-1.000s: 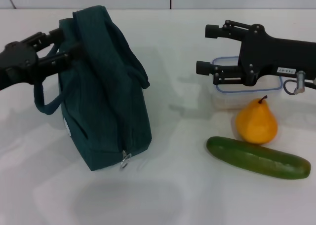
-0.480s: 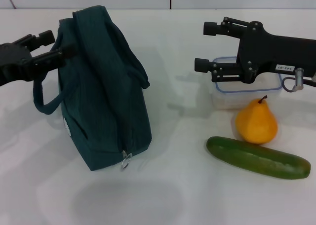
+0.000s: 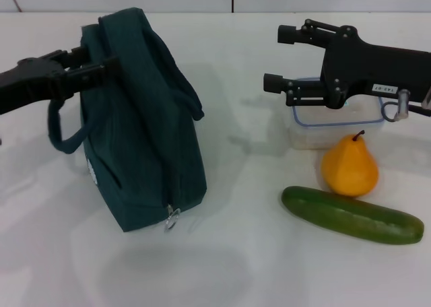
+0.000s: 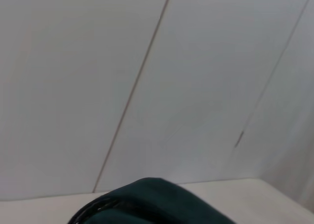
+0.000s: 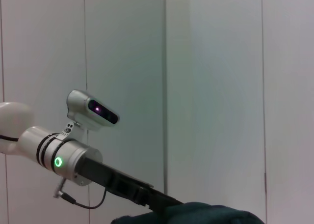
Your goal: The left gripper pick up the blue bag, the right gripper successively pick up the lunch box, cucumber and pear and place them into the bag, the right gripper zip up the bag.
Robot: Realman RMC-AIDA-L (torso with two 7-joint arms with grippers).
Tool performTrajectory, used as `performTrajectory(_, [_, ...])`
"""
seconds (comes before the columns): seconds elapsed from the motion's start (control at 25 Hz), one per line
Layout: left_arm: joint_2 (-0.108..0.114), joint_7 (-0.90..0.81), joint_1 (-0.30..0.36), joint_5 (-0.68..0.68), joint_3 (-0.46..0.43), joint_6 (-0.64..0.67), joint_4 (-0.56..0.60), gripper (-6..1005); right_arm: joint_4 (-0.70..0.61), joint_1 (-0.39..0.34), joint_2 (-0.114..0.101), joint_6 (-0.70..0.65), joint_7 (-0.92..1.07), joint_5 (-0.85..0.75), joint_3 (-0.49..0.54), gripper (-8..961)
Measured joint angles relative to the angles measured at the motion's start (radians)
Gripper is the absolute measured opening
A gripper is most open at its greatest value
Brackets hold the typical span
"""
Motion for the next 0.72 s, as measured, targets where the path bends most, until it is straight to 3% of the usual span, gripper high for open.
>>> performTrajectory(0.56, [0.004, -0.016, -0.010, 0.009, 0.028, -0.053, -0.012, 827, 0.000, -0.005, -0.006, 0.014, -0.004, -0.002, 0.001, 853])
performTrajectory(0.72, [0.006, 0.003, -0.013, 0.006, 0.026, -0.050, -0.028, 747, 0.000, -0.008, -0.007, 0.013, -0.015, -0.005, 0.001, 852])
